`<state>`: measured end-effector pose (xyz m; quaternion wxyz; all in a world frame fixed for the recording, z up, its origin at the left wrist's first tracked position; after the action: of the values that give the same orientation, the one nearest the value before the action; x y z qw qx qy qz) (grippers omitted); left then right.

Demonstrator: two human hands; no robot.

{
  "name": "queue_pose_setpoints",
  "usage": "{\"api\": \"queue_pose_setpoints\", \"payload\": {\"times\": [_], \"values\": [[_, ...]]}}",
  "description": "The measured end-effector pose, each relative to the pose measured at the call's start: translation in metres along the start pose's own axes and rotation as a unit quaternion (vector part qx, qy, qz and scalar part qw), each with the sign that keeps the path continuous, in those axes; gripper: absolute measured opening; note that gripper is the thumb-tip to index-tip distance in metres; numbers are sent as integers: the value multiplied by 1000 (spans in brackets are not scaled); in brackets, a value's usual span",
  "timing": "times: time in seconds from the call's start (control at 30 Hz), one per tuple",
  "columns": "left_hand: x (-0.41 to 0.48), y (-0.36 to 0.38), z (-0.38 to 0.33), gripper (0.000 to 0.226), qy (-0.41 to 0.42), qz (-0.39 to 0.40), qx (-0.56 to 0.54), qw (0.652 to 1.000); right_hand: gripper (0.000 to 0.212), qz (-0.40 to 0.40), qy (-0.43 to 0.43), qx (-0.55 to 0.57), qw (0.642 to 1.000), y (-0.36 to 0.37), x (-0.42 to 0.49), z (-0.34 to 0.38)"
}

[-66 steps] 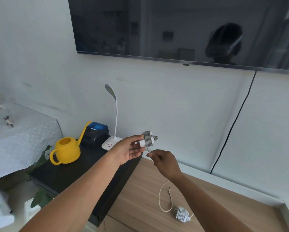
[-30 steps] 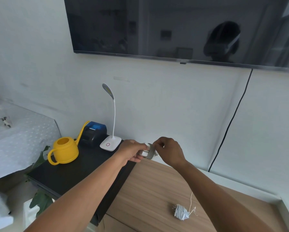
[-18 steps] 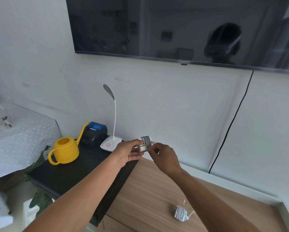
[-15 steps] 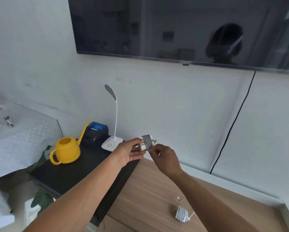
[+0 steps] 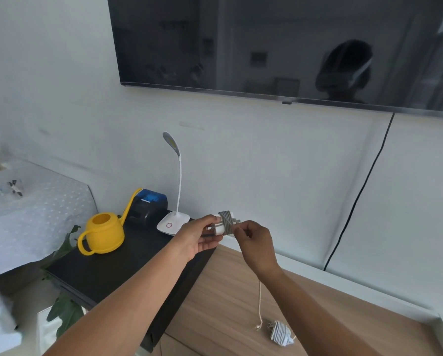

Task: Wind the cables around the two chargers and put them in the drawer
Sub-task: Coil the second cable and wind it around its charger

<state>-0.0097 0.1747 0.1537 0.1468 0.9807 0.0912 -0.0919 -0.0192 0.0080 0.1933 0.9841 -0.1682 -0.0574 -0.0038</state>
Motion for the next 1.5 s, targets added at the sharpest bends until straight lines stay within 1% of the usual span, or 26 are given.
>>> {"api": "queue_pose_setpoints", "payload": {"times": [0.07,0.2,0.3,0.37,0.5,0.73,0.8,0.9,0.93,1.03,1.13,1.2,1.3,1.4,1.5], "values": [[1,0,0,37,-1,-1,5,1000,17,0,-2,5,1000,1,0,-2],[-1,4,-5,36,1,3,-10,1000,20,20,-13,-31,999,7,-3,-7],[-3,5,-6,36,0,3,-25,1000,16,36,-12,-57,998,13,-4,-16],[-4,4,-6,39,-5,8,-21,1000,14,37,-11,-68,997,13,-2,-22],[-9,6,-6,40,-20,28,-26,999,14,49,-5,-85,995,12,4,-29],[-12,14,-11,45,-32,68,-29,997,16,62,8,-61,996,5,13,-30],[-11,17,-14,45,-33,86,-24,995,16,60,11,-74,995,-1,17,-27],[-11,21,-20,45,-24,107,18,994,38,43,21,-144,988,-13,28,-25],[-12,21,-22,45,-17,113,41,993,39,35,25,-173,984,-17,32,-24],[-13,22,-24,47,-3,120,98,988,30,27,17,-258,965,-23,41,-14],[-16,20,-21,45,2,129,154,980,21,30,3,-270,962,-27,45,2],[-16,19,-19,42,5,128,186,974,15,31,1,-266,963,-30,46,12],[-13,16,-15,35,15,108,206,972,14,32,-16,-272,962,-29,44,24],[-7,12,-12,32,26,79,206,975,16,25,-36,-274,961,-26,36,35],[-4,9,-11,34,26,50,181,982,18,24,-45,-273,961,-21,27,41]]}}
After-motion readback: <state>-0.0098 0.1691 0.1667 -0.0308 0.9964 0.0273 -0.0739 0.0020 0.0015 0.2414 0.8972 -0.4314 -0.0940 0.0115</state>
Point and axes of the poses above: each hand's wrist, its own x-axis towards the middle knuckle, its own y-axis out of the palm, z = x × y, the point moved 7 cm from there along x, towards the middle knuckle, and after that the axes turned 7 degrees about y, right-handed, at the moved point
